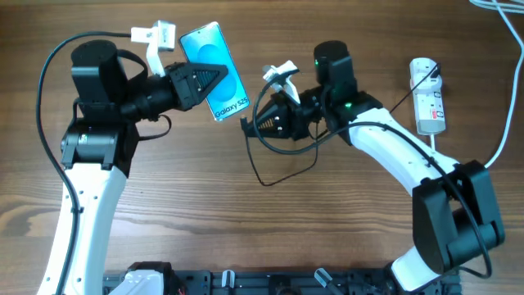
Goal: Plug charger to phone and switch on socket
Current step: 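Lift the plug with the right gripper toward the phone held by left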
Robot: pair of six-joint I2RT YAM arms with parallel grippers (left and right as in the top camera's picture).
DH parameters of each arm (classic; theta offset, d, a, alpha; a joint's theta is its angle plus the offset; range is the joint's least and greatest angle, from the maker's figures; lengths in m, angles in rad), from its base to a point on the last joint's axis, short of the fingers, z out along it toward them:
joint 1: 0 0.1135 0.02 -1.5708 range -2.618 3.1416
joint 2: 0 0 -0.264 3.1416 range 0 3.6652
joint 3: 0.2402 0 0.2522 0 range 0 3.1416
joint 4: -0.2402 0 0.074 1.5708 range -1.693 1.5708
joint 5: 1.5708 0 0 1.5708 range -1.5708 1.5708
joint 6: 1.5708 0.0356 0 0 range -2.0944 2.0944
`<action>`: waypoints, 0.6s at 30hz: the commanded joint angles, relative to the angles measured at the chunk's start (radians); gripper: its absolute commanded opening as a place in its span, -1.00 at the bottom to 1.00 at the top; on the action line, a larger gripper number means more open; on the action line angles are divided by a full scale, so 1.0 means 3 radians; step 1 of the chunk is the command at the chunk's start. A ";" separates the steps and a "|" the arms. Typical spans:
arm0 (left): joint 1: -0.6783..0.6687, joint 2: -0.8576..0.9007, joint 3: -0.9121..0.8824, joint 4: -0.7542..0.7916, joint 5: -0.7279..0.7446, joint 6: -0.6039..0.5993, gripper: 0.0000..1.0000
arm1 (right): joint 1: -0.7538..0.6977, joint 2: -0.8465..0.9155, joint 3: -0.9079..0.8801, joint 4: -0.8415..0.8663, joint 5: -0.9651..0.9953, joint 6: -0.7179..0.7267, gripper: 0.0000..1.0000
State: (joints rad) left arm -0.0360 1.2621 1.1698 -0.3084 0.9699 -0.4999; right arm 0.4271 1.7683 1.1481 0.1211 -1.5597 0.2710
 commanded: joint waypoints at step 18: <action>0.0722 0.0628 0.0018 -0.0211 0.1418 0.0495 -0.92 | 0.0306 -0.0161 0.0018 -0.0182 -0.0212 0.0498 -0.91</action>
State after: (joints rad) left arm 0.1852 1.4250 1.1698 -0.3744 1.3411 -0.3710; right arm 0.5194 1.7626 1.1481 0.0669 -1.5597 0.4374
